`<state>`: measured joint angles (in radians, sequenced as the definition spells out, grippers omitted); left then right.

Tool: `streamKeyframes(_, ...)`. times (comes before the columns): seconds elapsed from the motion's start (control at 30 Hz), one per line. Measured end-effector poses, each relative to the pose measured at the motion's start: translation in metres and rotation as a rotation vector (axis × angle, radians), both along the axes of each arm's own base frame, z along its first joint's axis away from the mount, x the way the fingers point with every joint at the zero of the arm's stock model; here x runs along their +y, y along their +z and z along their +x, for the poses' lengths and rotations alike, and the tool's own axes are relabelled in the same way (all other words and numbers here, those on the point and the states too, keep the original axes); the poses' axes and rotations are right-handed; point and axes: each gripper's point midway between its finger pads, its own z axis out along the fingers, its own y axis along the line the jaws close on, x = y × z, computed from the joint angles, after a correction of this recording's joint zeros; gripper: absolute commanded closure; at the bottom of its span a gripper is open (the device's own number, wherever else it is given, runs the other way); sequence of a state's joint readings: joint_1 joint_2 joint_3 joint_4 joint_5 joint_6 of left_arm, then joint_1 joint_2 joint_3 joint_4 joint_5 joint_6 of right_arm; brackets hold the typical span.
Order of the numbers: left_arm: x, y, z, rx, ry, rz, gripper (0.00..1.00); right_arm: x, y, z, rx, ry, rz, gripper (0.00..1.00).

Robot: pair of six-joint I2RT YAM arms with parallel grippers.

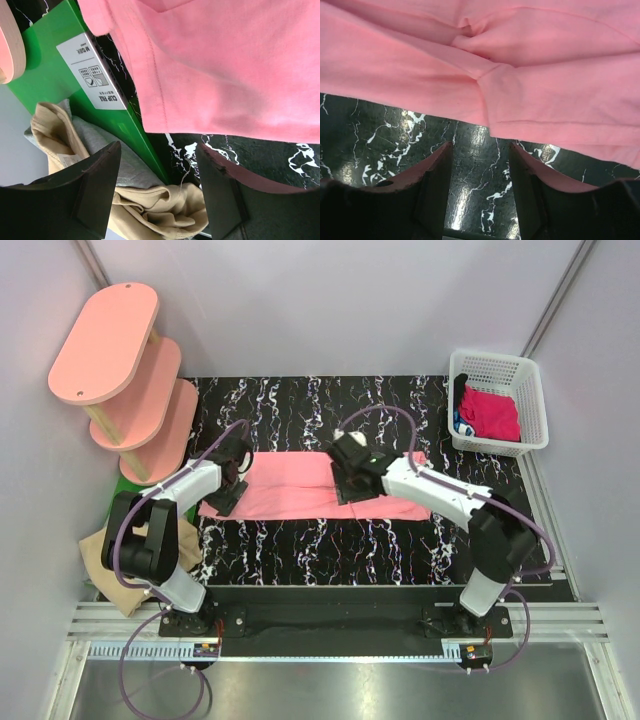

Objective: Fold and stack the t-shirts

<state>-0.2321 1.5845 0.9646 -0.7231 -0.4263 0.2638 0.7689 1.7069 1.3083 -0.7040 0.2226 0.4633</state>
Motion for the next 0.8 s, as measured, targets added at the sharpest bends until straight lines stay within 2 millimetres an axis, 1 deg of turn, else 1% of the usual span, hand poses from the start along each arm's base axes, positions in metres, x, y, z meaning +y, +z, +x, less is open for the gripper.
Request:
streamKeyframes(0.07,0.000,0.000,-0.001,0.004,0.003,-0.002,0.34,0.012,0.000,-0.003,-0.045,0.060,-0.061,0.46)
streamKeyframes(0.13,0.000,0.000,-0.002,0.008,0.005,-0.003,0.34,0.013,-0.007,-0.003,-0.062,0.088,-0.123,0.48)
streamKeyframes(0.2,0.000,0.000,-0.002,0.009,0.005,-0.002,0.34,0.007,-0.019,-0.003,-0.057,0.096,-0.195,0.55)
streamKeyframes(0.3,-0.001,0.000,-0.002,0.010,0.005,-0.003,0.34,-0.006,-0.037,-0.002,-0.038,0.096,-0.292,0.61)
streamKeyframes(0.4,-0.001,0.000,-0.002,0.011,0.004,-0.007,0.34,-0.014,-0.047,0.001,-0.034,0.096,-0.357,0.62)
streamKeyframes(0.5,-0.002,0.000,-0.002,0.013,0.003,-0.013,0.34,-0.013,-0.047,0.006,-0.036,0.097,-0.381,0.62)
streamKeyframes(0.67,-0.003,-0.001,-0.002,0.014,0.001,-0.021,0.34,-0.004,-0.038,0.017,-0.068,0.093,-0.370,0.59)
streamKeyframes(0.8,-0.004,-0.001,-0.001,0.011,0.000,-0.023,0.34,0.000,-0.032,0.021,-0.084,0.090,-0.365,0.59)
